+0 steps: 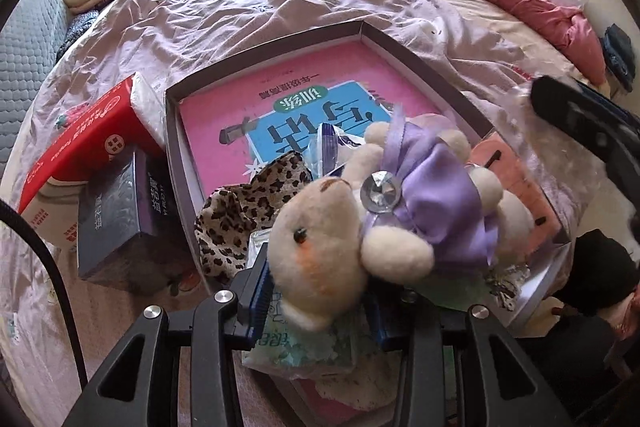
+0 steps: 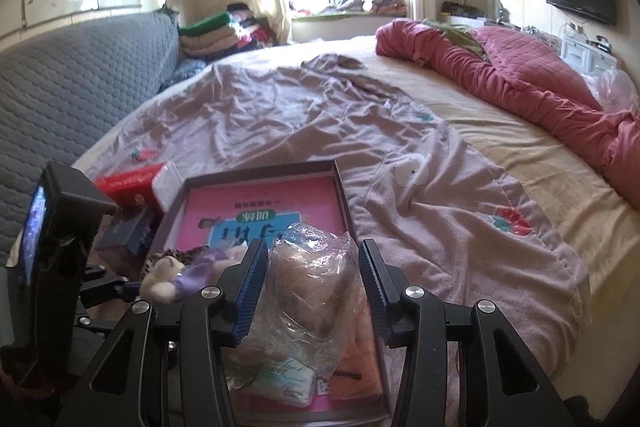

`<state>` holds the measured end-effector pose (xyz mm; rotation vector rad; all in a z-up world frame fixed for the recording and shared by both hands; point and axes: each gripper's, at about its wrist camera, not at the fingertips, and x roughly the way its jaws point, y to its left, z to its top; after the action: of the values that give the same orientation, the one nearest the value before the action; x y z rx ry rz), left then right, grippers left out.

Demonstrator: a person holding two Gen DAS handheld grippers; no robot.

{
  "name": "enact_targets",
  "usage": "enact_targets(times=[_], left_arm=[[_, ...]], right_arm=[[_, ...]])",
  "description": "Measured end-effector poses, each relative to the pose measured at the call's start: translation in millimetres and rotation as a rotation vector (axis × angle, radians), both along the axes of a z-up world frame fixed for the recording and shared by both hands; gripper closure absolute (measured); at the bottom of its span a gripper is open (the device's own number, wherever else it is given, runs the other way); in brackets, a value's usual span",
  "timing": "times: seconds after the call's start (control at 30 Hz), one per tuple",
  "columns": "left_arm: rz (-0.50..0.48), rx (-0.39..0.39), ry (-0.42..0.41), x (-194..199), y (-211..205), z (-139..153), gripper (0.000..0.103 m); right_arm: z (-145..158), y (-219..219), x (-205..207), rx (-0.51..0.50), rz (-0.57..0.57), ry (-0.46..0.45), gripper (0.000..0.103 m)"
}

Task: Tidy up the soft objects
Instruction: 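Carry the purple-dressed bear in the left tool while the right tool carries the plastic bag over the tray, then release the plastic bag from the right tool while the left tool releases the purple-dressed bear onto the tray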

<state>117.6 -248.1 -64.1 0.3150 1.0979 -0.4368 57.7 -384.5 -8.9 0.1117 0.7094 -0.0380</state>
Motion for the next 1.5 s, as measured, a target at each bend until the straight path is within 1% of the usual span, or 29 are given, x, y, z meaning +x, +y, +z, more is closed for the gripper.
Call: enact_targets(times=[0.27,0.47,0.53,0.7,0.8,1.03,1.13,1.33,1.4,1.5], left_arm=[[-0.001,-0.016,-0.001,1.2,4.1,0.9,0.063],[-0.009,-0.014,-0.006,-0.7,4.0,1.9,0.063],[-0.013,-0.017,-0.006,-1.6,4.7,2.6,0.063],[-0.014,-0.03,-0.011,-3.8,6.2,3.6,0.062],[-0.018,-0.041,-0.015,-5.6,6.5,4.0,0.06],[-0.031,-0.052,-0.02,-8.8,5.8,6.1,0.055],[-0.032,-0.077,-0.015,-9.5,8.5,8.7,0.054],[-0.031,-0.125,0.004,-9.4,14.2,12.2,0.052],[-0.031,-0.147,0.011,-9.0,16.6,13.4,0.051],[-0.034,-0.161,0.016,-9.5,17.6,14.7,0.049]], right_arm=[[-25.1,-3.2,25.0,0.002,0.004,0.081,0.054],[-39.3,-2.4,33.6,0.009,0.007,0.109,0.054],[-41.5,0.1,34.0,0.005,0.01,0.11,0.052],[-43.3,4.1,34.3,-0.007,0.016,0.108,0.051],[-43.4,5.4,34.6,-0.015,0.016,0.108,0.051],[-43.6,9.2,34.9,-0.03,0.018,0.12,0.045],[-41.8,10.4,34.1,-0.038,0.017,0.118,0.044],[-39.4,9.0,30.9,-0.033,0.01,0.114,0.039],[-38.2,8.1,29.4,-0.023,0.008,0.108,0.034],[-35.7,6.1,26.3,-0.004,0.004,0.097,0.032]])
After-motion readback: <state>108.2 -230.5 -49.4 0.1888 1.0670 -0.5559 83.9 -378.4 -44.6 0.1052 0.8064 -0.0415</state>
